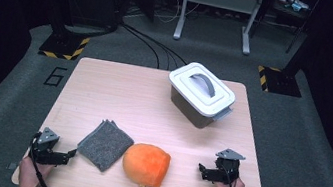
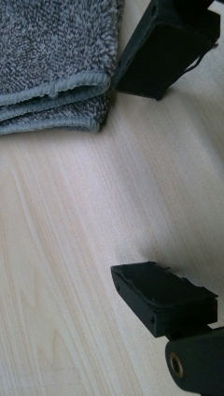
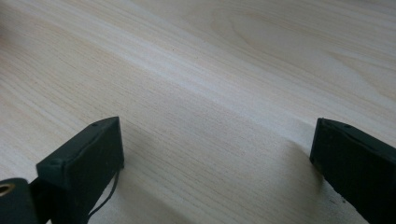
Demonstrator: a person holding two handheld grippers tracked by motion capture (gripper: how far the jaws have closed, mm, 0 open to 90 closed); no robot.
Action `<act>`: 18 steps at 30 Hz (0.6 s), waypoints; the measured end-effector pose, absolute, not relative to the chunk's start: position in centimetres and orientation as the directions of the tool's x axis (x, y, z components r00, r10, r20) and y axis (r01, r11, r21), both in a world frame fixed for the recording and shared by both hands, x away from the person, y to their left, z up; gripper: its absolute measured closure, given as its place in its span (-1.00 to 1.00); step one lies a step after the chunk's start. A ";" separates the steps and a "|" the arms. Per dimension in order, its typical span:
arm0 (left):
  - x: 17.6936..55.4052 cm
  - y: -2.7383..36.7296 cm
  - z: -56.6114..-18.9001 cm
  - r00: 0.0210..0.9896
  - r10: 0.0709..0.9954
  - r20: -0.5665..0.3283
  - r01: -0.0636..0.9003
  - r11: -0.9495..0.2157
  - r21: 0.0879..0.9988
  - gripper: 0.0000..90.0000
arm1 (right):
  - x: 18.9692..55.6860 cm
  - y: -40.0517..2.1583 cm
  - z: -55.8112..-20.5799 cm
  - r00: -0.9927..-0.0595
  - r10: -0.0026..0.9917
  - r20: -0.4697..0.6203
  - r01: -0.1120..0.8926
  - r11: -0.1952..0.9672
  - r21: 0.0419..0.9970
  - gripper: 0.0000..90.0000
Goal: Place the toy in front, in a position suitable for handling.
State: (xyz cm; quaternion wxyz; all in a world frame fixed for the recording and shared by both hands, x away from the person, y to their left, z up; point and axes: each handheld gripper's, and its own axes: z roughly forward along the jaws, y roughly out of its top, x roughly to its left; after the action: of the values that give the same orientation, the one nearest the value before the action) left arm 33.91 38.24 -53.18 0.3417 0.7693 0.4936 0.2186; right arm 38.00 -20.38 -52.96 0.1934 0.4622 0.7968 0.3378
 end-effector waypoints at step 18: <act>33.9 38.2 -53.2 0.417 0.909 -0.002 0.610 -0.278 0.742 -0.77 | 38.0 -20.3 -52.9 -0.494 0.869 0.003 0.610 0.345 0.713 -0.95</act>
State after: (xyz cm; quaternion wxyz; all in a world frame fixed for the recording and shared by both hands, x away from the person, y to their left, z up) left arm 33.93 38.24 -53.18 0.3421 0.7690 0.4938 0.2184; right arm 38.00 -20.33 -52.90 0.1931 0.4642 0.7969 0.3350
